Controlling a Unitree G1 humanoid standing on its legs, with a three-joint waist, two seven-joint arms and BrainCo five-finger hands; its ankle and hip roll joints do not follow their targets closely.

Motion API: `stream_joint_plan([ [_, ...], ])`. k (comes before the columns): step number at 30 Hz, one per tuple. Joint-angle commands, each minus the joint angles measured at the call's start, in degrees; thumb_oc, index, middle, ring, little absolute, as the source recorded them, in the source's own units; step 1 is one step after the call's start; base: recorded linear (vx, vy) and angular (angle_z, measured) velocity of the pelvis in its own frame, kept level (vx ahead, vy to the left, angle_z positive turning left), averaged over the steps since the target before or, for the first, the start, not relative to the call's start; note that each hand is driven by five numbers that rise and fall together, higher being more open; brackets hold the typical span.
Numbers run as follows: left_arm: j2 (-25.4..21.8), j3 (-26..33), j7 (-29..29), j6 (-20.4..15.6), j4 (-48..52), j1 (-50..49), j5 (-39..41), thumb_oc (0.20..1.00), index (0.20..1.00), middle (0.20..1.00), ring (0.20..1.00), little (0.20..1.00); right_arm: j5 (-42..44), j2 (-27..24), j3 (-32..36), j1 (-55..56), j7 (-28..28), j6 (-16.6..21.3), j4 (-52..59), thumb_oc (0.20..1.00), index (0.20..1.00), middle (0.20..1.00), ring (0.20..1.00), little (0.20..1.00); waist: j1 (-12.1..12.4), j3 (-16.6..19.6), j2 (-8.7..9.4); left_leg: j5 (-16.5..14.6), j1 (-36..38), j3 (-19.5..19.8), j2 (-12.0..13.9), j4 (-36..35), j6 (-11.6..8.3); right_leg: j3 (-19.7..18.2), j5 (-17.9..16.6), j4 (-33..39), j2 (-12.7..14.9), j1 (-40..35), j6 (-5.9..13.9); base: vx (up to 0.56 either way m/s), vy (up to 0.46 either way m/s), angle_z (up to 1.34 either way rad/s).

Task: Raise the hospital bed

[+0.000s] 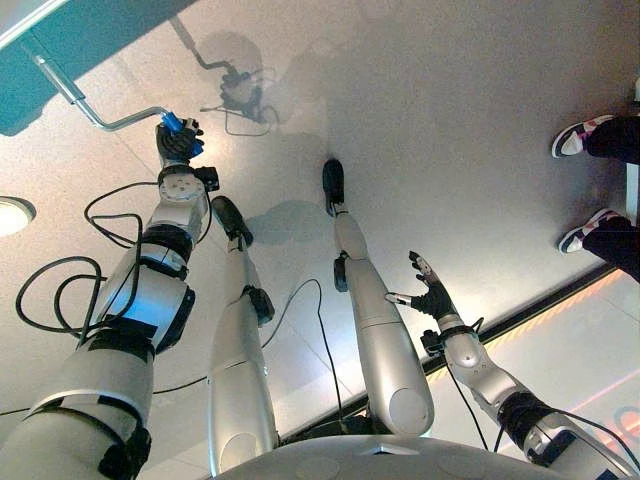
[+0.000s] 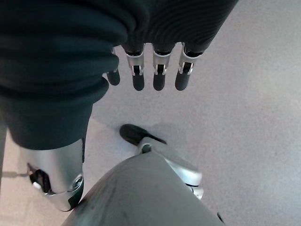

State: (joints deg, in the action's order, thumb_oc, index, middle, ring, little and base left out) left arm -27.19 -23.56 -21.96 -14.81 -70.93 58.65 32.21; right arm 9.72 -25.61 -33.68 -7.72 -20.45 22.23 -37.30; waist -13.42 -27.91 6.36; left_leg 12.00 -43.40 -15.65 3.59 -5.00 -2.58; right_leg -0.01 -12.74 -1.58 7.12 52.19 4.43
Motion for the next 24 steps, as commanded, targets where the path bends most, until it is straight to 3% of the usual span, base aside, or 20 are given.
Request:
stream_joint_plan([
  [1, -0.33, 0.71, 1.05, -2.08, 1.55, 2.30, -2.12, 0.391, 0.391, 0.391, 0.391, 0.391, 0.87, -2.41, -1.18, 2.70, -0.15, 0.74, 0.24, 1.000, 1.000, 1.000, 1.000, 1.000, -0.57, -1.88, -0.24, -1.39, 4.97, 1.66, 0.51, 0.60, -2.62, 0.32, 2.09, -4.33, 0.44, -0.93, 4.73, 0.00, 0.000, 0.00],
  [2, -0.36, 0.72, 1.10, -2.10, 1.55, 2.31, -2.13, 0.413, 0.413, 0.413, 0.413, 0.413, 0.86, -2.39, -1.19, 2.72, -0.11, 0.74, 0.20, 1.000, 1.000, 1.000, 1.000, 1.000, -0.56, -1.88, -0.22, -1.38, 4.98, 1.63, 0.52, 0.62, -2.62, 0.35, 2.11, -4.33, 0.44, -1.03, 4.73, 0.00, 0.000, 0.00],
  [3, -0.41, 0.71, 1.15, -2.13, 1.53, 2.33, -2.09, 0.545, 0.545, 0.545, 0.545, 0.545, 0.85, -2.35, -1.19, 2.71, -0.12, 0.74, 0.08, 1.000, 1.000, 1.000, 1.000, 1.000, -0.54, -1.88, -0.21, -1.40, 4.96, 1.60, 0.54, 0.61, -2.59, 0.35, 2.10, -4.28, 0.43, -1.10, 4.72, 0.00, 0.000, 0.00],
  [4, -0.42, 0.74, 1.27, -2.13, 1.53, 2.29, -1.88, 0.865, 0.865, 0.865, 0.865, 0.865, 0.86, -2.37, -1.23, 2.70, -0.10, 0.75, 0.09, 1.000, 1.000, 1.000, 1.000, 1.000, -0.55, -1.88, -0.13, -1.39, 4.98, 1.61, 0.55, 0.63, -2.59, 0.38, 2.10, -4.27, 0.45, -1.13, 4.73, 0.00, 0.000, 0.00],
  [5, -0.32, 0.76, 1.39, -2.13, 1.51, 2.27, -1.73, 0.959, 0.959, 0.959, 0.959, 0.959, 0.88, -2.38, -1.24, 2.74, -0.13, 0.77, 0.07, 1.000, 1.000, 1.000, 1.000, 1.000, -0.56, -1.88, -0.14, -1.38, 4.96, 1.60, 0.55, 0.64, -2.57, 0.38, 2.13, -4.29, 0.45, -1.14, 4.71, 0.00, 0.000, 0.00],
  [6, -0.25, 0.76, 1.54, -2.12, 1.56, 2.26, -1.68, 1.000, 1.000, 1.000, 1.000, 1.000, 0.86, -2.37, -1.22, 2.86, -0.20, 0.80, 0.16, 1.000, 1.000, 1.000, 1.000, 1.000, -0.51, -1.88, -0.18, -1.37, 4.97, 1.67, 0.55, 0.64, -2.58, 0.40, 2.12, -4.39, 0.46, -1.08, 4.70, 0.00, 0.000, 0.00],
  [24, -0.15, 0.72, 1.52, -2.06, 1.20, 2.50, -1.83, 1.000, 1.000, 1.000, 1.000, 1.000, 1.01, -2.54, -1.40, 2.90, 0.07, 0.84, 0.42, 1.000, 1.000, 1.000, 1.000, 1.000, -0.26, -1.88, -0.26, -1.47, 5.21, 1.65, 0.38, 0.55, -2.58, 0.73, 2.09, -4.29, 0.67, -1.41, 4.74, 0.00, 0.000, 0.00],
])
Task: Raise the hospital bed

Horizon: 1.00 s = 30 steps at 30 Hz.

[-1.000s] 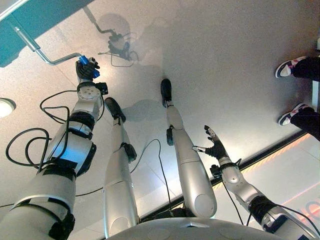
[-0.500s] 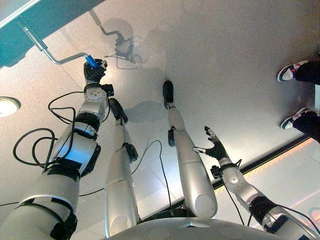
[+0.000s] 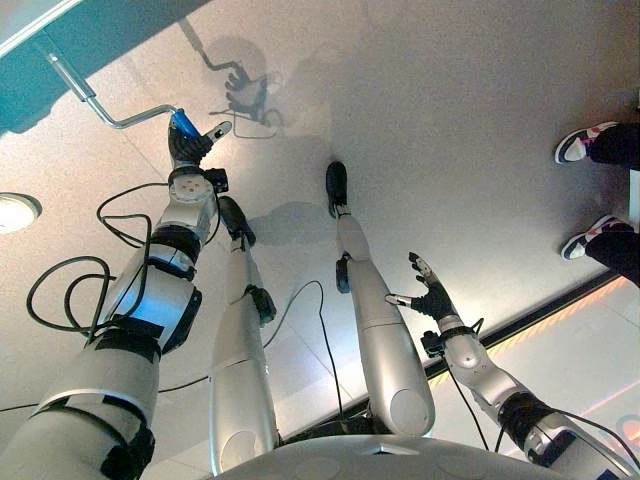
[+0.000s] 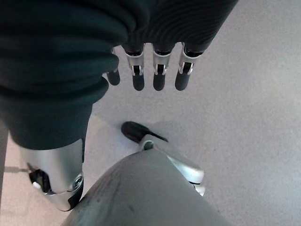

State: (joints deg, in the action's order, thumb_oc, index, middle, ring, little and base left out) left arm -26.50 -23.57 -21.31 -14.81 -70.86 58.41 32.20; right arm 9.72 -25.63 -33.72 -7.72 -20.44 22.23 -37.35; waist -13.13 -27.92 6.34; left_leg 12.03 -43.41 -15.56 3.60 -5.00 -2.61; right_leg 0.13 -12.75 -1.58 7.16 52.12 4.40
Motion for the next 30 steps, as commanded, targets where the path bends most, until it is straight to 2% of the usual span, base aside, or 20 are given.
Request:
stream_joint_plan([
  [1, -0.76, 0.87, 0.91, -2.04, 1.08, 2.74, -1.68, 1.000, 1.000, 1.000, 1.000, 1.000, 1.02, -2.50, -1.37, 2.90, 0.05, 0.81, 0.28, 1.000, 1.000, 1.000, 1.000, 1.000, -0.48, -1.87, -0.24, -1.47, 5.25, 1.57, 0.39, 0.56, -2.54, 0.61, 2.12, -4.37, 0.71, -1.39, 4.77, 0.00, 0.000, 0.00],
  [10, -0.34, 0.76, 1.05, -2.34, 1.70, 1.96, -1.99, 1.000, 1.000, 1.000, 1.000, 1.000, 1.06, -2.56, -1.38, 2.68, 0.17, 0.75, 0.12, 1.000, 1.000, 1.000, 1.000, 1.000, -0.44, -1.87, 0.16, -1.48, 6.06, 1.82, 0.44, 0.51, -2.53, 0.95, 2.31, -4.72, 0.70, -2.12, 4.75, 0.00, 0.000, 0.00],
  [17, 0.82, 1.31, 2.15, -2.53, 3.30, -2.67, -2.57, 1.000, 1.000, 1.000, 1.000, 1.000, 0.76, -1.93, -0.85, 2.29, 0.58, -0.06, -2.01, 1.000, 1.000, 1.000, 1.000, 1.000, 0.22, -1.87, 0.41, -1.67, 8.48, 2.44, 0.11, 0.51, -2.34, 1.70, 2.51, -5.18, 0.92, -4.71, 4.81, 0.00, 0.000, 0.00],
  [23, 2.32, 1.48, 3.07, -2.82, 5.92, -10.45, -4.88, 1.000, 1.000, 1.000, 1.000, 1.000, 0.27, -0.39, -0.34, 0.82, 0.91, -1.36, -5.23, 1.000, 1.000, 1.000, 1.000, 1.000, 1.63, -1.87, 0.10, -2.25, 12.39, 3.14, -0.43, 0.48, -1.99, 2.26, 2.44, -5.11, 1.66, -8.99, 4.98, -0.01, 0.017, 0.08],
  [30, 7.27, 2.92, 4.50, -2.43, 7.10, -21.75, -6.39, 1.000, 1.000, 1.000, 1.000, 1.000, -0.30, 2.00, 1.07, -1.14, 1.10, -3.66, -9.96, 1.000, 1.000, 1.000, 1.000, 1.000, 3.82, -1.87, -0.54, -3.32, 18.01, 3.73, -1.47, 0.64, -1.30, 2.77, 2.36, -4.97, 2.69, -15.50, 5.13, 0.00, 0.032, 0.05],
])
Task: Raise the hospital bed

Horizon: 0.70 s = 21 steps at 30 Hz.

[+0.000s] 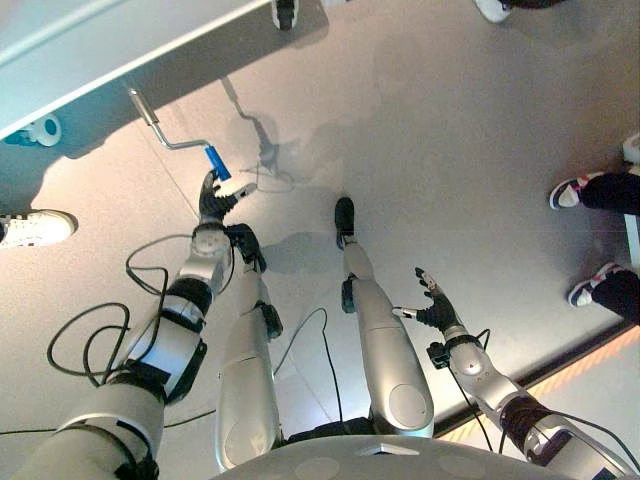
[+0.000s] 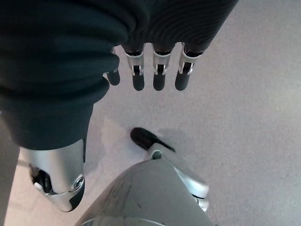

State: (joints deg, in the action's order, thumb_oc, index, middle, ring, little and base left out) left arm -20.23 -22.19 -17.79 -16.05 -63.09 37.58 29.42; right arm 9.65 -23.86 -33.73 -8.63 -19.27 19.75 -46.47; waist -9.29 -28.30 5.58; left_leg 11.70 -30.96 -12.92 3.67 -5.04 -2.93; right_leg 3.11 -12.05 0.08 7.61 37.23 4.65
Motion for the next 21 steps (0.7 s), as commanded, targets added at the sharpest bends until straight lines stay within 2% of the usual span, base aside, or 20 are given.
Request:
stream_joint_plan([
  [1, 1.67, 1.16, 0.71, -0.83, -0.57, -2.29, -5.09, 1.000, 1.000, 1.000, 1.000, 1.000, -0.34, 0.63, 1.00, -0.53, 0.18, -1.43, -1.72, 1.000, 1.000, 1.000, 1.000, 1.000, 0.41, -1.50, 0.02, -3.20, 6.40, 1.26, -1.64, 0.73, -0.79, -0.11, 1.72, -6.66, 2.39, -1.53, 4.90, 0.01, 0.038, 0.09],
  [3, 2.85, -0.92, 0.31, 0.38, -1.28, -4.59, -11.00, 1.000, 1.000, 1.000, 1.000, 1.000, -1.29, 1.38, 0.41, -1.42, 0.71, -2.00, -3.03, 1.000, 1.000, 1.000, 1.000, 1.000, 1.03, -1.50, -0.20, -3.50, 8.13, 1.49, -1.89, 0.82, -0.59, 0.12, 1.86, -6.72, 2.77, -3.59, 4.97, 0.02, 0.052, 0.08],
  [4, 4.57, -3.26, 0.18, 1.94, -2.59, -7.02, -17.80, 1.000, 1.000, 1.000, 1.000, 1.000, -1.30, 2.47, 0.19, -2.59, 1.22, -2.63, -6.00, 1.000, 1.000, 1.000, 1.000, 1.000, 1.79, -1.50, -0.62, -4.11, 10.31, 1.76, -2.36, 0.95, -0.17, -0.13, 2.04, -7.32, 2.83, -5.59, 5.02, 0.02, 0.056, 0.06],
  [5, 4.57, -3.27, 0.17, 1.94, -2.58, -7.03, -17.81, 1.000, 1.000, 1.000, 1.000, 1.000, -1.29, 2.48, 0.19, -2.58, 1.23, -2.63, -6.01, 1.000, 1.000, 1.000, 1.000, 1.000, 1.79, -1.50, -0.62, -4.12, 10.34, 1.76, -2.35, 0.94, -0.17, -0.13, 2.04, -7.30, 2.82, -5.62, 5.02, 0.02, 0.048, 0.03],
  [8, 5.94, -6.52, 0.42, 3.31, -2.71, -11.06, -27.08, 1.000, 1.000, 1.000, 1.000, 1.000, -1.61, 3.68, -0.22, -3.96, 2.48, -3.72, -8.50, 1.000, 1.000, 1.000, 1.000, 1.000, 3.28, -0.60, -1.34, -5.24, 14.03, 2.22, -2.87, 1.11, 0.44, -0.35, 2.61, -7.78, 3.19, -9.37, 5.07, 0.04, 0.037, 0.04],
  [14, 7.91, -7.46, 1.24, 3.56, -3.32, -15.69, -30.52, 1.000, 1.000, 1.000, 1.000, 1.000, -2.87, 5.74, -0.81, -4.39, 4.12, -5.08, -12.75, 1.000, 1.000, 1.000, 1.000, 1.000, 4.72, 2.55, -2.11, -6.06, 16.63, 3.13, -3.20, 1.09, 0.87, 0.28, 3.43, -7.34, 3.47, -13.10, 4.89, 0.07, 0.011, 0.08],
  [16, 9.25, -9.38, 1.86, 3.96, -3.70, -17.30, -33.36, 1.000, 1.000, 1.000, 1.000, 1.000, -4.17, 7.99, -1.02, -6.14, 4.59, -6.49, -17.89, 1.000, 1.000, 1.000, 1.000, 1.000, 5.82, 4.56, -2.99, -6.52, 18.13, 4.00, -3.36, 1.17, 1.05, 0.93, 4.21, -7.50, 3.61, -15.12, 4.82, 0.10, -0.007, 0.13],
  [21, 9.38, -12.61, 2.65, 3.43, -2.68, -18.93, -37.46, 1.000, 1.000, 1.000, 1.000, 1.000, -7.41, 8.89, -3.24, -9.07, 4.80, -7.05, -17.88, 1.000, 1.000, 1.000, 1.000, 1.000, 6.90, 7.03, -4.27, -7.03, 20.29, 4.84, -3.38, 1.20, 1.02, 1.72, 5.21, -7.46, 3.77, -17.71, 4.74, 0.08, -0.003, 0.16],
])
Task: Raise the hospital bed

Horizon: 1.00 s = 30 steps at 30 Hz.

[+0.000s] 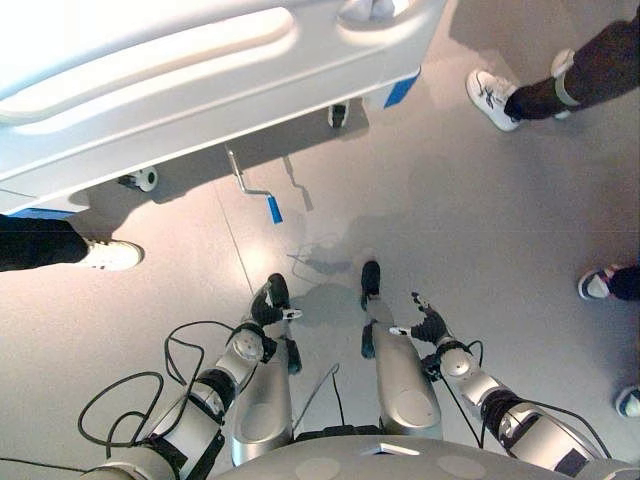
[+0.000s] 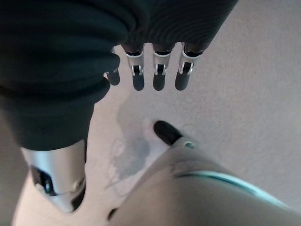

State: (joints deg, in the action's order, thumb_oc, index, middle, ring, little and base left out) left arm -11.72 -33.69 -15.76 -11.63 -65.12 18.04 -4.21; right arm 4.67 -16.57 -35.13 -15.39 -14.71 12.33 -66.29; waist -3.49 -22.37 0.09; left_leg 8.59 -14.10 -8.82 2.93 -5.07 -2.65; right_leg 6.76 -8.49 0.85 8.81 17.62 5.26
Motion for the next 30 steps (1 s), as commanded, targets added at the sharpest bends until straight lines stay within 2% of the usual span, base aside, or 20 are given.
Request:
stream_joint_plan([
  [1, 0.74, -1.44, 0.72, -1.16, -0.01, 0.00, -4.48, 1.000, 1.000, 1.000, 1.000, 1.000, -2.35, 1.46, -1.93, -2.74, 0.35, 0.50, 3.32, 1.000, 1.000, 1.000, 1.000, 1.000, 1.32, 1.62, 1.00, -3.92, 3.99, 0.92, -2.67, 1.34, 0.76, -1.84, 1.83, -8.42, 2.48, 1.26, 4.04, 0.09, -0.019, 0.06],
  [3, 0.57, -1.39, 0.86, -1.24, 0.40, -0.65, -4.64, 1.000, 1.000, 1.000, 1.000, 1.000, -2.04, 1.52, -1.78, -2.97, 0.65, 0.54, 4.30, 1.000, 1.000, 1.000, 1.000, 1.000, 1.48, 2.21, 0.84, -4.01, 4.46, 1.07, -2.55, 1.42, 0.70, -1.84, 2.05, -8.83, 2.35, 0.90, 4.08, 0.07, -0.020, 0.06],
  [7, 1.05, 0.74, 3.11, -1.22, -1.56, -3.79, -3.78, 1.000, 1.000, 1.000, 1.000, 1.000, -1.88, 1.95, -0.27, -2.33, 2.24, 0.36, 4.29, 1.000, 1.000, 1.000, 1.000, 1.000, 2.40, 5.84, 0.12, -4.75, 7.29, 1.93, -2.15, 2.22, 0.67, -0.80, 3.37, -9.79, 2.22, -2.22, 3.94, 0.10, -0.046, 0.12],
  [11, 1.05, 4.78, 4.52, -1.43, -2.85, -6.18, 0.53, 1.000, 1.000, 1.000, 1.000, 1.000, -4.34, 2.15, 1.32, -0.09, 3.49, -0.77, 1.56, 1.000, 1.000, 1.000, 1.000, 1.000, 3.03, 8.76, -0.21, -5.45, 9.42, 2.66, -1.79, 3.31, 0.58, 0.07, 4.22, -10.94, 1.90, -4.78, 3.86, 0.09, -0.066, 0.08],
  [13, 0.78, 6.60, 6.02, -1.56, -3.17, -7.23, 3.47, 1.000, 1.000, 1.000, 1.000, 1.000, -5.44, 1.94, 2.43, 1.71, 4.03, -1.50, 0.53, 1.000, 1.000, 1.000, 1.000, 1.000, 3.00, 10.40, -0.35, -5.78, 10.77, 2.70, -1.49, 3.33, 0.45, 0.45, 5.00, -11.03, 1.48, -6.25, 3.87, 0.10, -0.067, 0.11],
  [19, 0.45, 10.15, 7.92, -0.99, -4.22, -9.07, 5.62, 1.000, 1.000, 1.000, 1.000, 1.000, -8.16, 1.05, 6.59, 6.84, 4.78, -2.91, -2.78, 1.000, 1.000, 1.000, 1.000, 1.000, 2.77, 14.07, -0.23, -6.54, 13.91, 3.12, -0.93, 4.12, 0.10, 1.30, 5.91, -10.28, 0.80, -10.84, 3.71, 0.08, -0.065, 0.01],
  [20, 0.73, 10.87, 9.07, -0.41, -4.90, -9.45, 5.45, 1.000, 1.000, 1.000, 1.000, 1.000, -7.71, 1.09, 8.34, 8.23, 5.72, -3.80, -4.66, 1.000, 1.000, 1.000, 1.000, 1.000, 2.65, 15.76, -0.24, -6.67, 15.62, 2.94, -0.58, 3.75, -0.29, 1.72, 6.40, -9.69, 0.42, -12.84, 3.71, 0.07, -0.050, -0.01],
  [25, 0.99, 12.17, 10.87, 0.08, -6.40, -10.84, 4.76, 1.000, 1.000, 1.000, 1.000, 1.000, -8.38, 0.57, 10.91, 10.96, 6.75, -5.19, -7.62, 1.000, 1.000, 1.000, 1.000, 1.000, 2.60, 18.46, -0.39, -6.63, 19.00, 3.40, -0.05, 2.86, -0.65, 2.65, 7.09, -7.12, -0.45, -17.53, 3.39, 0.10, -0.066, 0.02],
  [30, 1.87, 14.09, 11.78, 0.49, -7.42, -11.95, 6.88, 1.000, 1.000, 1.000, 1.000, 1.000, -9.45, 0.66, 10.19, 12.68, 7.20, -5.17, -7.22, 1.000, 1.000, 1.000, 1.000, 1.000, 2.94, 19.14, -0.34, -5.87, 19.66, 4.13, 0.62, 2.74, -1.14, 3.19, 7.42, -6.02, -1.15, -19.23, 2.96, 0.02, -0.047, 0.03],
])
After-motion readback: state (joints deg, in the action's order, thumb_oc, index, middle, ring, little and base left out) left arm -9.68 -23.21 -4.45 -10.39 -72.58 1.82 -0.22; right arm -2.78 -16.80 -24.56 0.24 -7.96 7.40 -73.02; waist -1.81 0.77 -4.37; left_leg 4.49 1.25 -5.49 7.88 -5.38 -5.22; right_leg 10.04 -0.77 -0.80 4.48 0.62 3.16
